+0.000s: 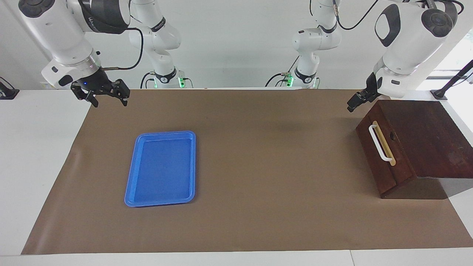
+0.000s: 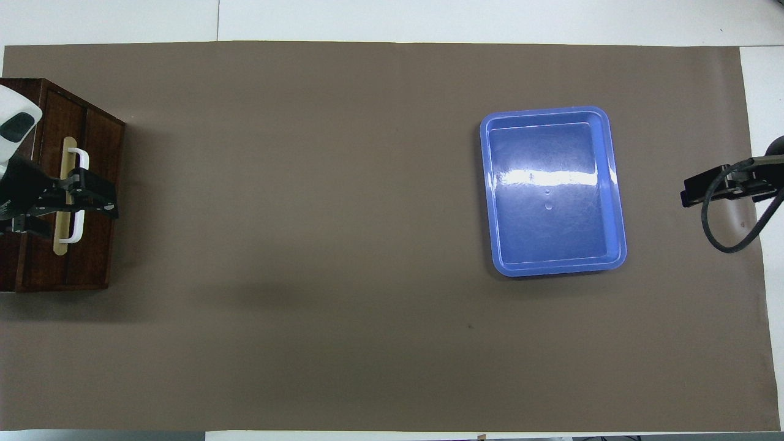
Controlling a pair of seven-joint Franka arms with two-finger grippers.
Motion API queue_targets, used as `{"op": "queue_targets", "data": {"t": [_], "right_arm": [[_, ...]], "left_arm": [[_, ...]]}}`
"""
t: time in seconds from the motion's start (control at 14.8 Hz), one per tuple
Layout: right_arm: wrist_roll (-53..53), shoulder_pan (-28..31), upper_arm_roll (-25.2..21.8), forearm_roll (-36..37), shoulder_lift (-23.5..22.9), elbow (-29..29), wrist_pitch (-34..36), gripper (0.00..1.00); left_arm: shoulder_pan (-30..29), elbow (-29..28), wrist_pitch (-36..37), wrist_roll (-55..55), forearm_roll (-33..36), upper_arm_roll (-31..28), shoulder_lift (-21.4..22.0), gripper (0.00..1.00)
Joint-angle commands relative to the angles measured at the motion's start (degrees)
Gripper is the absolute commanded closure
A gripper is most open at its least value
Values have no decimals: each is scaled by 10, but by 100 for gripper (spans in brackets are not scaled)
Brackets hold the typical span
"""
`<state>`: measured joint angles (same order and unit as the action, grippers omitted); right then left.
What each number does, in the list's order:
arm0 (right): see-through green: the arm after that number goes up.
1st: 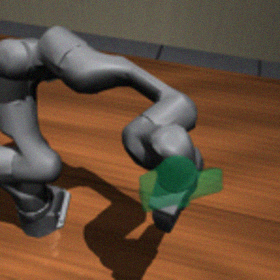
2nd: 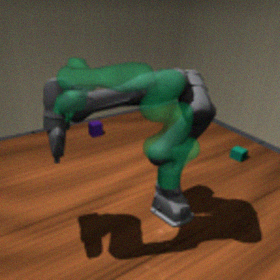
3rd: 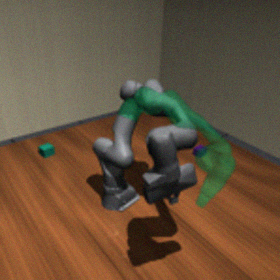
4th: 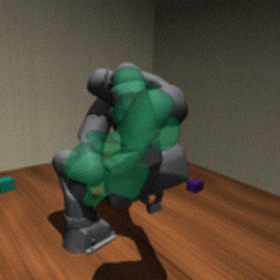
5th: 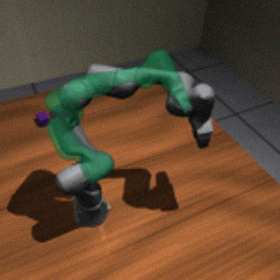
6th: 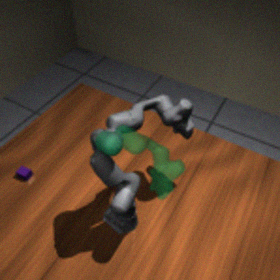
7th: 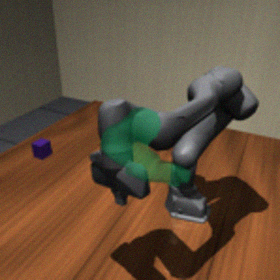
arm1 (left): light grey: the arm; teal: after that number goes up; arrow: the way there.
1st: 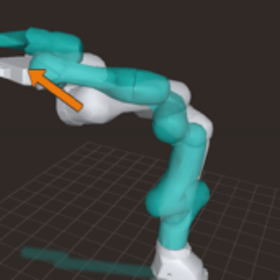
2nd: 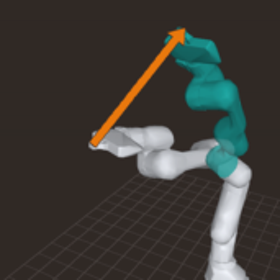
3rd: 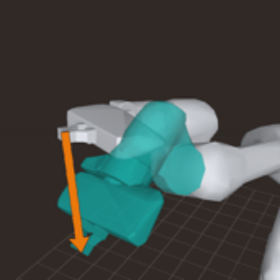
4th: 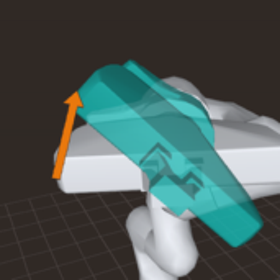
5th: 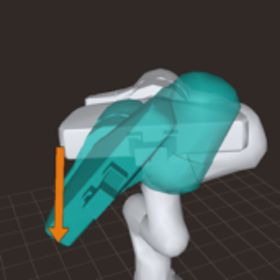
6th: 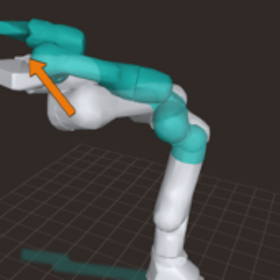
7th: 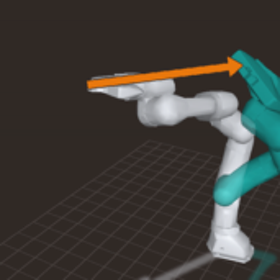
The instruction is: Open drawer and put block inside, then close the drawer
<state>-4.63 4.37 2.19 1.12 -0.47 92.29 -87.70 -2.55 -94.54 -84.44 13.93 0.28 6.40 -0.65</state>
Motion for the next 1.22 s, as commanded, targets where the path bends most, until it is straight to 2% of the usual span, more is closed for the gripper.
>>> {"op": "queue_targets", "data": {"t": [0.0, 0.27, 0.54, 1.15], "right_arm": [[-8, 13, 11, 1, -2, -8, 10, 0], [-8, 12, 11, 1, -2, -8, 8, 0], [-8, 15, 11, 1, -2, -8, 7, 0], [-8, 14, 11, 1, -1, -6, 6, 0]], "left_arm": [[-11, 17, 27, -35, -5, 13, 0, 0], [-1, 28, 39, -59, -7, 5, -8, 0], [1, 69, 58, -109, -8, 0, -29, 0], [9, 62, 45, -111, -4, 2, -16, 0]]}}
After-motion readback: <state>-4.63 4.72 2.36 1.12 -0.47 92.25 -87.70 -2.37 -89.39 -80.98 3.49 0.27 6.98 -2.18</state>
